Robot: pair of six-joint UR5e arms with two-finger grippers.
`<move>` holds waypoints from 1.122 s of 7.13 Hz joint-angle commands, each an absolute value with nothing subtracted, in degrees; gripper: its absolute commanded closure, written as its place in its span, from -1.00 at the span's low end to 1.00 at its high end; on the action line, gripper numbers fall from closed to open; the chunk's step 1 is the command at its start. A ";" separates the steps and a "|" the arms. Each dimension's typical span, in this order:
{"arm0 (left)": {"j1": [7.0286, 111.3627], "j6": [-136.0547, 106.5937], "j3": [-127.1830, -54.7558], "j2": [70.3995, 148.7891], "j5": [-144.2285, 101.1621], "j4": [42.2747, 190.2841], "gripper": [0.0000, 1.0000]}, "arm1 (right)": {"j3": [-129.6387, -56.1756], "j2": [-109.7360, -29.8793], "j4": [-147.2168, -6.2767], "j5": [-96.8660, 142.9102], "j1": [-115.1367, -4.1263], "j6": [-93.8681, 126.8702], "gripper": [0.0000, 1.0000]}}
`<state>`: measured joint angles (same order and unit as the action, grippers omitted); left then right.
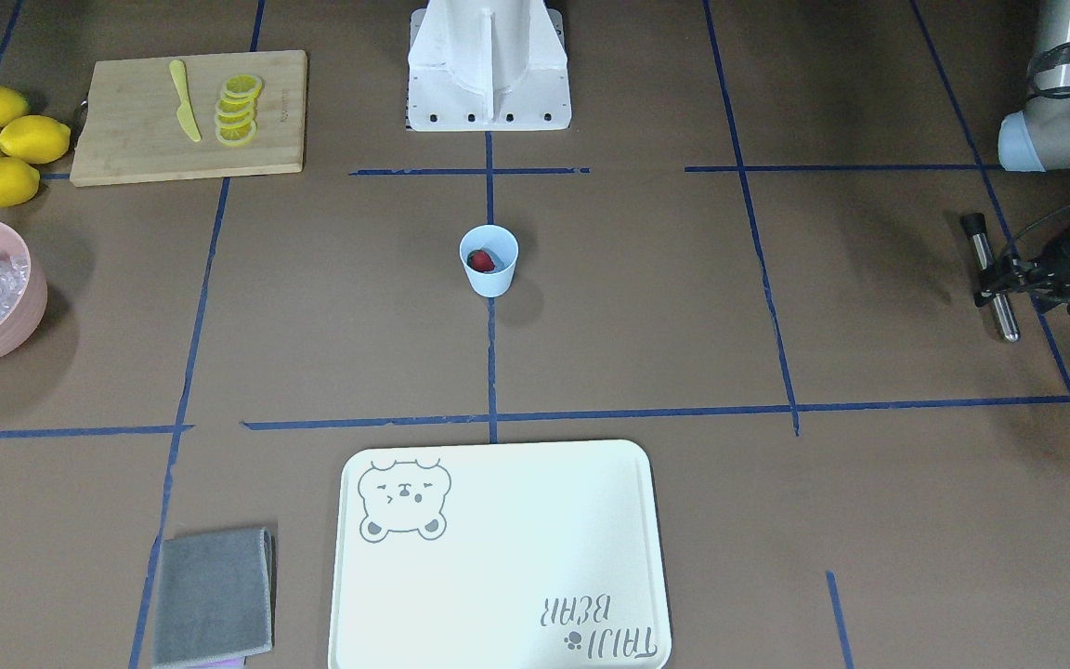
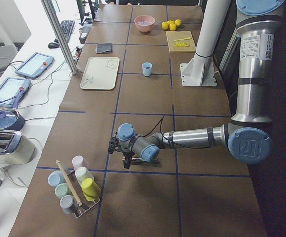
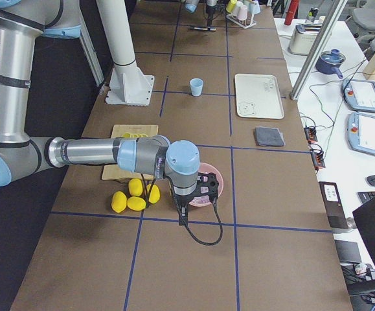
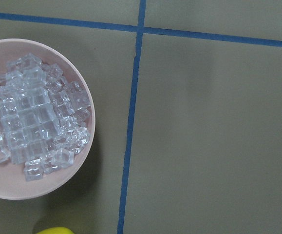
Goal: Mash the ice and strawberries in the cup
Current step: 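Grasp the steel muddler with the left gripper and lift it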
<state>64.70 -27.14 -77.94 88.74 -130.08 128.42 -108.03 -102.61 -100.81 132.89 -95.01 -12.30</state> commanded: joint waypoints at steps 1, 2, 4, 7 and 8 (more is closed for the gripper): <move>64.25 -28.12 -77.52 89.21 -130.08 128.50 -0.11 | -108.10 -102.66 -100.72 132.89 -95.01 -12.30 -0.99; 64.25 -28.30 -77.61 89.21 -130.08 128.58 0.54 | -108.02 -102.66 -100.81 132.89 -95.01 -12.30 -0.99; 64.25 -28.13 -77.69 89.12 -129.99 128.58 0.92 | -108.02 -102.57 -100.81 132.89 -95.01 -12.30 -0.99; 64.34 -27.51 -86.61 89.30 -129.90 128.32 1.00 | -108.11 -102.57 -100.81 132.89 -95.01 -12.30 -0.99; 64.34 -27.34 -90.75 90.43 -129.90 129.63 0.95 | -108.11 -102.57 -100.81 132.89 -95.01 -12.30 -0.99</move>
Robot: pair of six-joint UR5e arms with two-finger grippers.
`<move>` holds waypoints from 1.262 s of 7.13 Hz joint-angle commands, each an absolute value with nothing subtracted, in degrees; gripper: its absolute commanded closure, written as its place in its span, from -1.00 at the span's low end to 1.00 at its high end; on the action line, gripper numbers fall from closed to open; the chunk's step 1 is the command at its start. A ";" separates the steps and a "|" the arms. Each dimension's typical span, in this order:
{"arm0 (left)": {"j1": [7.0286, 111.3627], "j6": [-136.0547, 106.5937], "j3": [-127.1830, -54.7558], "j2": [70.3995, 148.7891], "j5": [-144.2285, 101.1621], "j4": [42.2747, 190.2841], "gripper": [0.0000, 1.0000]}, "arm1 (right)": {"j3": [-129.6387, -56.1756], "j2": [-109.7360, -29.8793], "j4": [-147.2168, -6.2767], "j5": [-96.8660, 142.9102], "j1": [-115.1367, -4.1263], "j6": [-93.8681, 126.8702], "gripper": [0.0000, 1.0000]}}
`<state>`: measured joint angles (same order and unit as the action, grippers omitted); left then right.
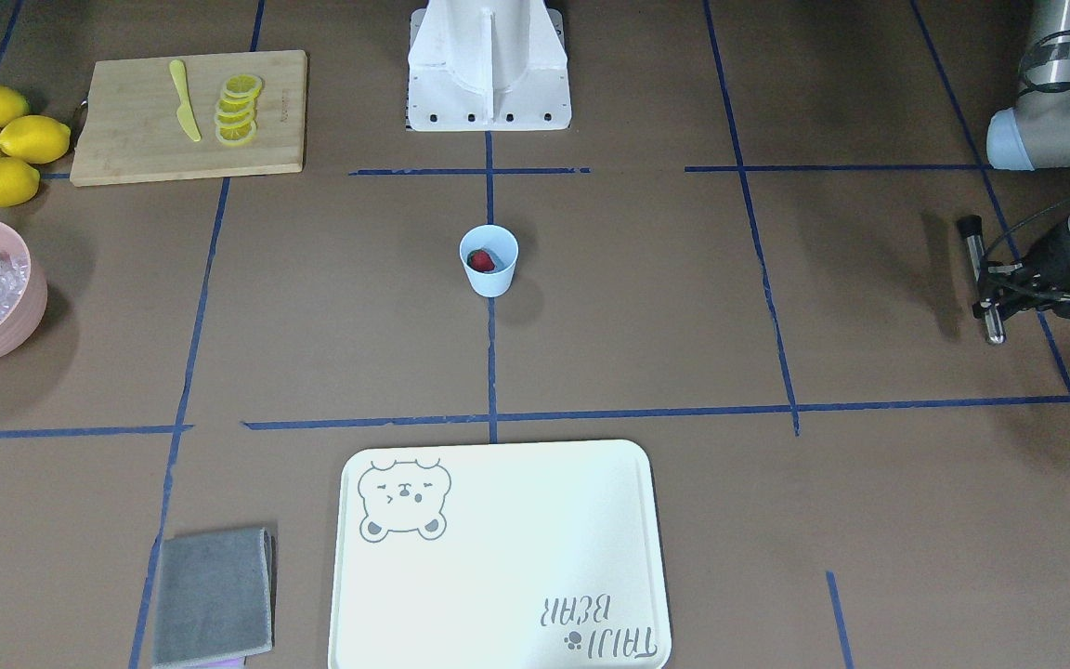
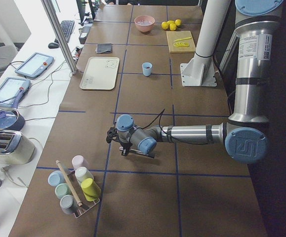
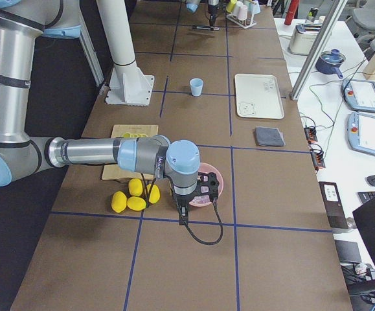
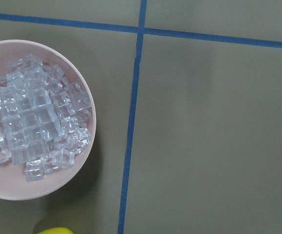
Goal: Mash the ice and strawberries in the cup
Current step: 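Grasp the steel muddler with the left gripper and lift it, then carry the muddler with the left gripper over the blue cup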
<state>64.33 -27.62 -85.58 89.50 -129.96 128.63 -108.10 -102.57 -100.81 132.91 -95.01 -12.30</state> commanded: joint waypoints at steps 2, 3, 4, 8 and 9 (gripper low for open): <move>64.34 -26.54 -92.11 98.13 -130.69 139.17 0.90 | -108.02 -102.57 -100.81 132.89 -95.01 -12.30 -0.99; 63.90 -27.85 -92.46 102.00 -130.69 142.70 0.89 | -108.10 -102.66 -100.81 132.89 -95.10 -12.30 -0.99; 62.07 -31.08 -93.51 103.87 -130.43 146.65 0.90 | -107.93 -102.74 -100.81 132.89 -95.01 -12.30 -0.99; 48.36 -34.54 -93.43 110.20 -124.94 165.91 0.96 | -108.10 -102.57 -100.81 132.89 -95.01 -12.22 -0.99; 43.99 -34.28 -92.64 111.61 -120.63 170.64 0.99 | -108.11 -102.57 -100.81 132.89 -95.10 -12.30 -0.99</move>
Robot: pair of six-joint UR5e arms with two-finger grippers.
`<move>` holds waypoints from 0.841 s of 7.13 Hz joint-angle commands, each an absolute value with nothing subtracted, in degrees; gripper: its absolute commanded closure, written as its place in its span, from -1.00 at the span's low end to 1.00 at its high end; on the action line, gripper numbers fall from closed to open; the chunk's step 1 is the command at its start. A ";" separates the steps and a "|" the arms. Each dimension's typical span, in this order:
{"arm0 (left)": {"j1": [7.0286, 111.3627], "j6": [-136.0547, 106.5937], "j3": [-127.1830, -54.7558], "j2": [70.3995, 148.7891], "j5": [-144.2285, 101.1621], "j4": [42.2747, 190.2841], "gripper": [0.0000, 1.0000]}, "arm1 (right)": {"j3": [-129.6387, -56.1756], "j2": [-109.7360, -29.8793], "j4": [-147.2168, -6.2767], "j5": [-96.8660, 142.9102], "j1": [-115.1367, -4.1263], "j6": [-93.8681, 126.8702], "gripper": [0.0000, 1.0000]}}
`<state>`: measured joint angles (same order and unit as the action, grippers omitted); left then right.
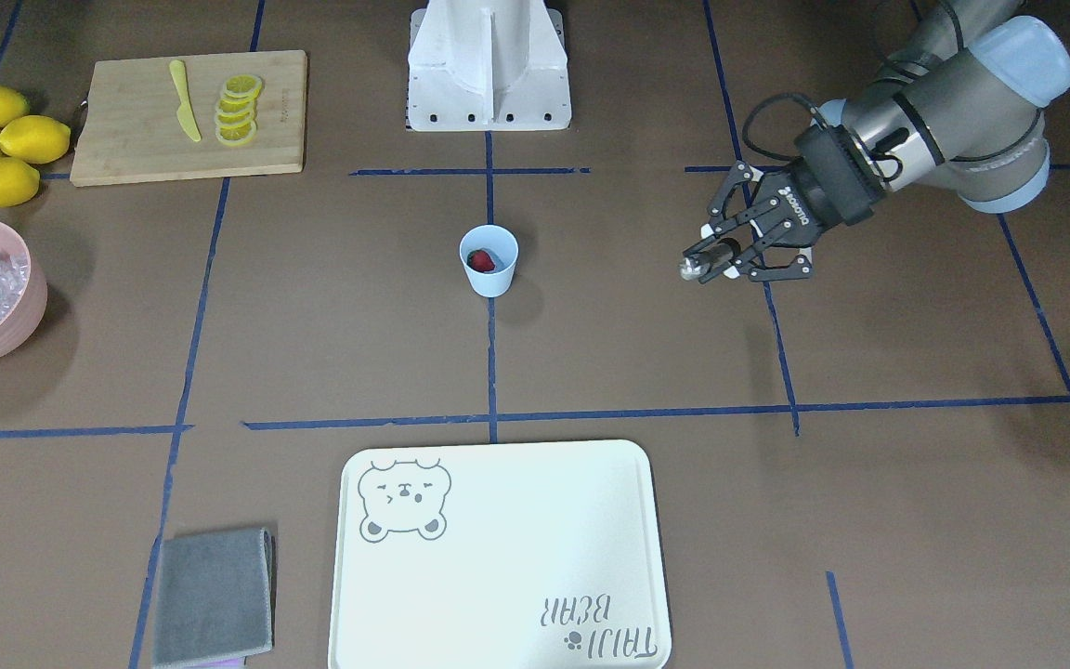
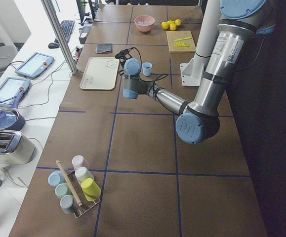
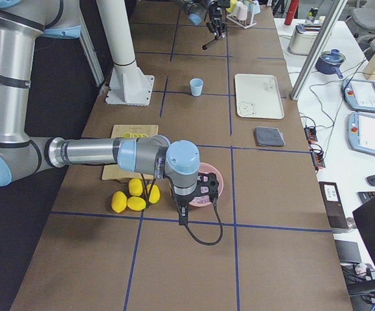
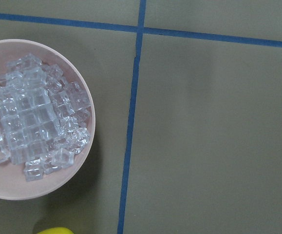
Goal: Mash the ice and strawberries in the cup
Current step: 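Carry the muddler with the left gripper over the blue cup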
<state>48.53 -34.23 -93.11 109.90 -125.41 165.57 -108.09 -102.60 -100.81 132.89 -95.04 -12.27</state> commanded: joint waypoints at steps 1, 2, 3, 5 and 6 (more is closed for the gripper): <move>40.81 -34.02 -92.64 114.41 -115.63 173.38 0.97 | -108.11 -102.57 -100.81 132.89 -95.10 -12.22 -0.99; 38.52 -33.84 -93.16 117.30 -111.84 175.41 0.89 | -108.11 -102.57 -100.72 132.89 -95.10 -12.30 -0.99; 36.84 -31.75 -93.16 118.03 -106.75 180.22 0.88 | -108.02 -102.48 -100.81 132.89 -95.10 -12.30 -0.99; 29.83 -24.20 -92.55 119.70 -99.35 186.65 0.91 | -108.19 -102.48 -100.72 132.89 -95.01 -12.22 -0.99; 28.32 -19.56 -92.46 119.62 -97.32 188.07 0.92 | -108.19 -102.39 -100.72 132.89 -95.01 -12.22 -0.99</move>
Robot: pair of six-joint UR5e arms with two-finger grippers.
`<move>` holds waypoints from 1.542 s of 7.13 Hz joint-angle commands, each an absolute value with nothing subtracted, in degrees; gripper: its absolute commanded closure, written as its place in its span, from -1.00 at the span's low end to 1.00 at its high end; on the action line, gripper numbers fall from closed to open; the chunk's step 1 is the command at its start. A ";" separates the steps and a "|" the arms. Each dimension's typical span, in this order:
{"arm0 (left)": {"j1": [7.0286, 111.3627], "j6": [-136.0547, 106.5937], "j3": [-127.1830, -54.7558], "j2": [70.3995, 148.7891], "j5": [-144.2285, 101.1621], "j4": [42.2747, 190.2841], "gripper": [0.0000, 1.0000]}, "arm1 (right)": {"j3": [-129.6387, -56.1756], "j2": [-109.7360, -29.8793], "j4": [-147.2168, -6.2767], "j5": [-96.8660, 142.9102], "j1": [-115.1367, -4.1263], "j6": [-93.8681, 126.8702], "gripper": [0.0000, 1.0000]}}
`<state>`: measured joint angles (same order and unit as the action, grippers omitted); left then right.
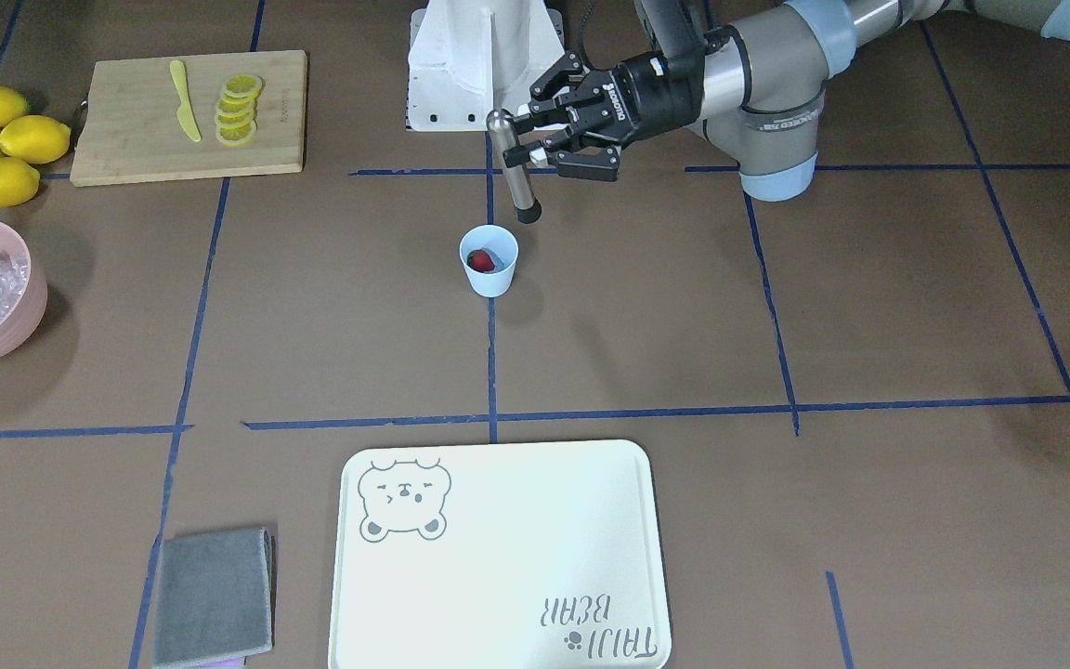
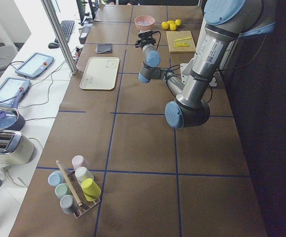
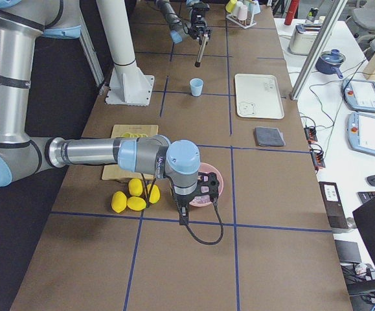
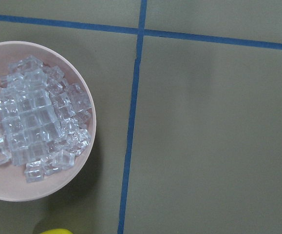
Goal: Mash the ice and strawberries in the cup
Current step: 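Carry the muddler with the left gripper over the blue cup, then press the muddler down into the cup with the left gripper, mashing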
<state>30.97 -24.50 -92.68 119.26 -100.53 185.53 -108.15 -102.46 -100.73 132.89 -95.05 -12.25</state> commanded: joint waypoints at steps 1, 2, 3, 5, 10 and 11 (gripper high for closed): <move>25.95 -15.77 -91.94 119.71 -96.95 189.13 0.93 | -108.11 -102.39 -100.72 132.89 -95.01 -12.22 -0.99; 25.23 -13.30 -88.37 120.40 -95.12 192.80 0.93 | -108.11 -102.39 -100.81 132.89 -95.10 -12.30 -0.99; 24.88 -12.92 -84.33 121.45 -93.97 195.88 0.93 | -108.11 -102.39 -100.81 132.89 -95.01 -12.30 -0.99; 23.91 -12.83 -82.53 121.38 -92.65 197.22 0.93 | -108.19 -102.39 -100.72 132.89 -95.10 -12.30 -0.99; 19.43 -8.70 -76.11 122.69 -87.36 201.80 0.93 | -108.19 -102.39 -100.72 132.89 -95.10 -12.30 -0.99; 19.42 -8.61 -75.77 122.61 -87.36 201.80 0.93 | -108.19 -102.39 -100.72 132.89 -95.10 -12.30 -0.99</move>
<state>19.78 -8.75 -76.19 122.55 -87.71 201.63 -108.19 -102.39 -100.75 132.89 -95.07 -12.30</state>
